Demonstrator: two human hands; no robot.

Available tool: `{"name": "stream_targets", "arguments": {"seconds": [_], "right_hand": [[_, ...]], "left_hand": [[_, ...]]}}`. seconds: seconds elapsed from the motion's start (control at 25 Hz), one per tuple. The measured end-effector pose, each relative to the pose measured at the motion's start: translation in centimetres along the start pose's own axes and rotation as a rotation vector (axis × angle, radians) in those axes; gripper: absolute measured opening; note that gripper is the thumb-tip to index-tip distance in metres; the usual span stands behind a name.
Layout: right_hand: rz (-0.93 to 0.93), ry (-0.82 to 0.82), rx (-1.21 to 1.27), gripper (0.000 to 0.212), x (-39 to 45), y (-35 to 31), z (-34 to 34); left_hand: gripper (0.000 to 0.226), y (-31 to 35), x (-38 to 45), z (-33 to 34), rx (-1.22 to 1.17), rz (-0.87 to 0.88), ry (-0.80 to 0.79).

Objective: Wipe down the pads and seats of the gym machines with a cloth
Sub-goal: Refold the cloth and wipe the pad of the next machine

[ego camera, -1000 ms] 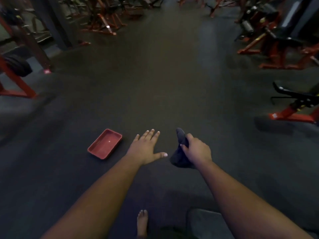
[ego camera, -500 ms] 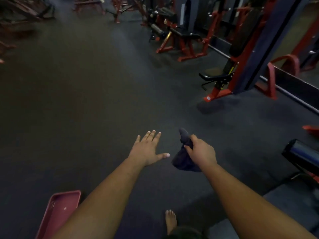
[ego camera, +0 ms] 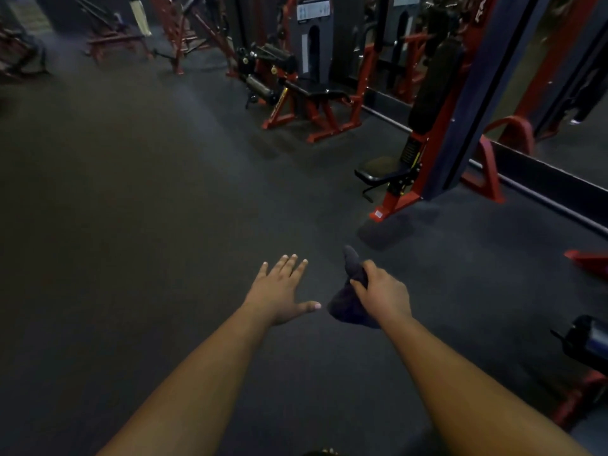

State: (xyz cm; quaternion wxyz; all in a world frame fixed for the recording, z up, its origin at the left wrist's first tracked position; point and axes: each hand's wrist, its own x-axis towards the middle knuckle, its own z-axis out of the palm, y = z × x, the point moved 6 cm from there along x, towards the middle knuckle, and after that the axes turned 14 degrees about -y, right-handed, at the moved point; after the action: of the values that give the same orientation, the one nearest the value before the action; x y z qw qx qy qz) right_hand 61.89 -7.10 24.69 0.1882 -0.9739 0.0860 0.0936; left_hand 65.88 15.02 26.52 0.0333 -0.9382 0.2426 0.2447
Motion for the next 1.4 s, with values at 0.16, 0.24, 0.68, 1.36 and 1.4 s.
{"name": "stream_targets", "arguments": {"seconds": [0.16, 0.24, 0.68, 1.36, 1.4], "right_hand": [[0.041, 0.02, -0.023, 0.023, 8.7, -1.5, -2.7], [0.074, 0.043, -0.009, 0.021, 13.1, -1.9, -3.7], [0.295, 0.16, 0.041, 0.024, 33.9, -4.3, -10.7], [0.278, 0.423, 0.935, 0.026, 67.2, 5.2, -21.9], [0.323, 0.405, 0.946, 0.03, 68.7, 6.2, -22.1]], "left_hand": [[0.108, -3.9, 8.2, -4.7, 0.0, 0.047, 0.026], [0.108, -5.9, 12.9, -6.9, -0.003, 0.084, 0.04], [0.108, -15.2, 36.4, -22.2, 0.082, 0.33, 0.014], [0.008, -14.4, 70.6, -35.7, -0.597, 0.418, -0.182], [0.009, -14.3, 72.1, -36.8, -0.74, 0.439, -0.175]]}}
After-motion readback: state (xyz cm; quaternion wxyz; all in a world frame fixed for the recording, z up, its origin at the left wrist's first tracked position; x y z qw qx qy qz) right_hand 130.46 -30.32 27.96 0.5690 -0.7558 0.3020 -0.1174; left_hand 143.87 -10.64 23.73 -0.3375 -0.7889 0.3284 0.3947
